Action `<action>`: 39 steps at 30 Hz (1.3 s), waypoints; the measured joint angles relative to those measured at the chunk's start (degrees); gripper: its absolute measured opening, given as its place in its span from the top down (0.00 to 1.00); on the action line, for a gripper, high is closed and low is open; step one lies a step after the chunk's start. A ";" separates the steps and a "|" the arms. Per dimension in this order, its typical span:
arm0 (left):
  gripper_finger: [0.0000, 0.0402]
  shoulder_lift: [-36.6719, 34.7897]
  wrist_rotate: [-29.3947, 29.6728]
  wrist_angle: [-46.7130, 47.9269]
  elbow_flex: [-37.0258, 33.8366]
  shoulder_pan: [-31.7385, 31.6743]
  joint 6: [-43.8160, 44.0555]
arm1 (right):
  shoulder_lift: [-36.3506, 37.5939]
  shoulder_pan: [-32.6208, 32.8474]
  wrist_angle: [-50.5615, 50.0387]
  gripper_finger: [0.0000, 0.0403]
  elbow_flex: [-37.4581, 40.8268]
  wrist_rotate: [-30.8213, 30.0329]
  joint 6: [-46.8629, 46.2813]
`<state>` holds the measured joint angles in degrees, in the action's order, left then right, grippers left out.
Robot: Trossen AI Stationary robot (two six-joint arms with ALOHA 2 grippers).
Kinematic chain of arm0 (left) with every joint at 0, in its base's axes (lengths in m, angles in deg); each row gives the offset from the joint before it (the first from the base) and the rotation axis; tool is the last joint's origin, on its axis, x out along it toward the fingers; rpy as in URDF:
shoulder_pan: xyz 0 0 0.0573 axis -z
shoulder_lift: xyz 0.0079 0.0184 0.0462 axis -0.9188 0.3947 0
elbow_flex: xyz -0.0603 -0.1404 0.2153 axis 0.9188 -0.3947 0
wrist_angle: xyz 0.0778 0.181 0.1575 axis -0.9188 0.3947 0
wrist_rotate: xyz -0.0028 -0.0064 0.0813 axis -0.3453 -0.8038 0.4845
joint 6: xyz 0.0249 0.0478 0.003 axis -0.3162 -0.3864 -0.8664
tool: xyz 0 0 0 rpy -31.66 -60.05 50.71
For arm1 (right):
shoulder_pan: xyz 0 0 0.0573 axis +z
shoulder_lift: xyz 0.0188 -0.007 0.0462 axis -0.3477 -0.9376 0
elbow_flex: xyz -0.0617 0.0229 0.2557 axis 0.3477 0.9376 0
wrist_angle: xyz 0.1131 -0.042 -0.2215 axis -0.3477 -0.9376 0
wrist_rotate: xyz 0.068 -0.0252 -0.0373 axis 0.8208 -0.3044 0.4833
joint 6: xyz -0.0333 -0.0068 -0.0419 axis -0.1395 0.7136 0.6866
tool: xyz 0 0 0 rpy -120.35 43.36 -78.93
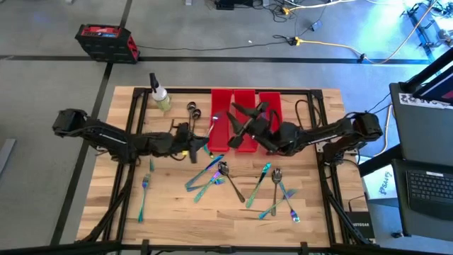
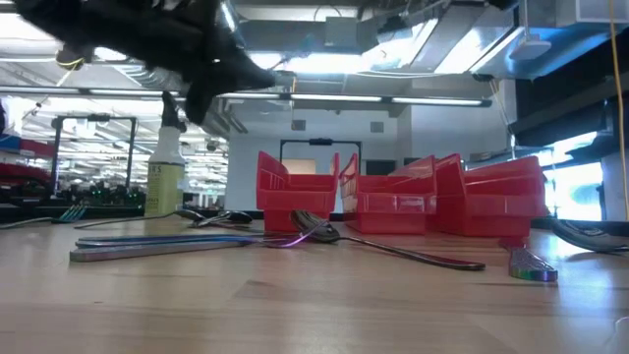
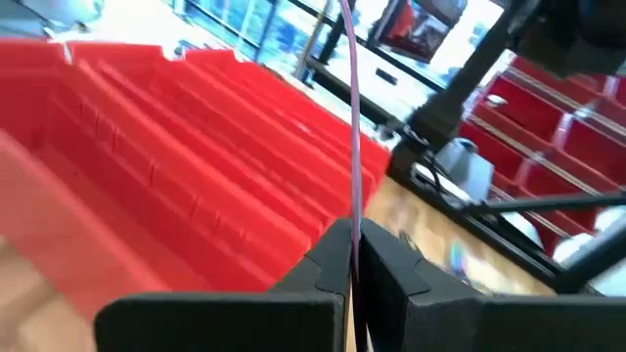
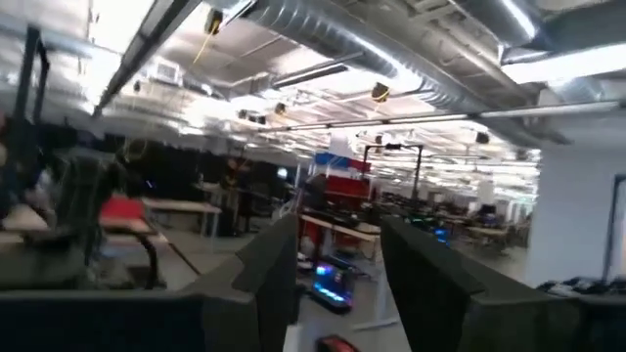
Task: Sort silverware
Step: Put the blue fork into the left red silverware bin
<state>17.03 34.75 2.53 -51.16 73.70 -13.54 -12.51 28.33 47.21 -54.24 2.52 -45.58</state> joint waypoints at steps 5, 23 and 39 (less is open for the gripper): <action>1.00 9.82 8.02 3.59 9.36 -0.71 1.83 | 9.04 0.34 -4.26 0.67 5.04 -2.53 4.19; 1.00 28.79 18.51 46.41 43.17 -9.48 18.82 | 35.89 0.25 -27.05 0.67 18.88 -5.98 3.85; 1.00 29.08 10.79 57.57 44.71 -10.98 29.36 | 35.96 0.25 -35.95 0.67 18.86 -12.07 9.30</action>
<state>46.11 45.54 60.10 -6.45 62.72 15.83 23.45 28.58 11.27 -35.38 -9.55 -36.28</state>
